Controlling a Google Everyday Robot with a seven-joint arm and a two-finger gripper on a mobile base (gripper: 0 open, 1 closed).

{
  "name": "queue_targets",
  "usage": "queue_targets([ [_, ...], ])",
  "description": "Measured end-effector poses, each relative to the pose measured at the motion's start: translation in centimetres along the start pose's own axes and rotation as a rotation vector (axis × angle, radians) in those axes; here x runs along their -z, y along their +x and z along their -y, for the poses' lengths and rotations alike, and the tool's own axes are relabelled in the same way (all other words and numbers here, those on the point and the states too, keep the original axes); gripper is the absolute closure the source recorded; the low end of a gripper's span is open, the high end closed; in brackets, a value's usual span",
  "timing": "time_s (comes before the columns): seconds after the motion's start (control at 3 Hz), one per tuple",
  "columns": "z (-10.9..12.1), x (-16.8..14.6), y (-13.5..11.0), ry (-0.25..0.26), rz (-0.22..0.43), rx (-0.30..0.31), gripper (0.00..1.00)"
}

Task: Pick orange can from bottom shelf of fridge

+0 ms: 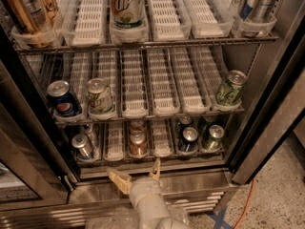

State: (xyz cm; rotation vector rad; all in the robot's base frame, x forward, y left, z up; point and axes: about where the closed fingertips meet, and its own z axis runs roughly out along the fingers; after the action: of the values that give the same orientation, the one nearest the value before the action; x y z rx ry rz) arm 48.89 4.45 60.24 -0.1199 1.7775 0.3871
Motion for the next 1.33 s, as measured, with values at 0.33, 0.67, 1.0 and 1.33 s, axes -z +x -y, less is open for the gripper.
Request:
queue_targets([
  [0.33,0.2,-1.4,-0.3,0.032,0.008,0.02,0.0],
  [0.67,0.8,-3.3,-0.2,0.062,0.006,0.038,0.0],
  [1.0,0.9,-3.3,-0.2,0.065,0.006,0.04,0.0],
  [1.33,3.1,-5.6,-1.2,0.153,0.011,0.034,0.0],
])
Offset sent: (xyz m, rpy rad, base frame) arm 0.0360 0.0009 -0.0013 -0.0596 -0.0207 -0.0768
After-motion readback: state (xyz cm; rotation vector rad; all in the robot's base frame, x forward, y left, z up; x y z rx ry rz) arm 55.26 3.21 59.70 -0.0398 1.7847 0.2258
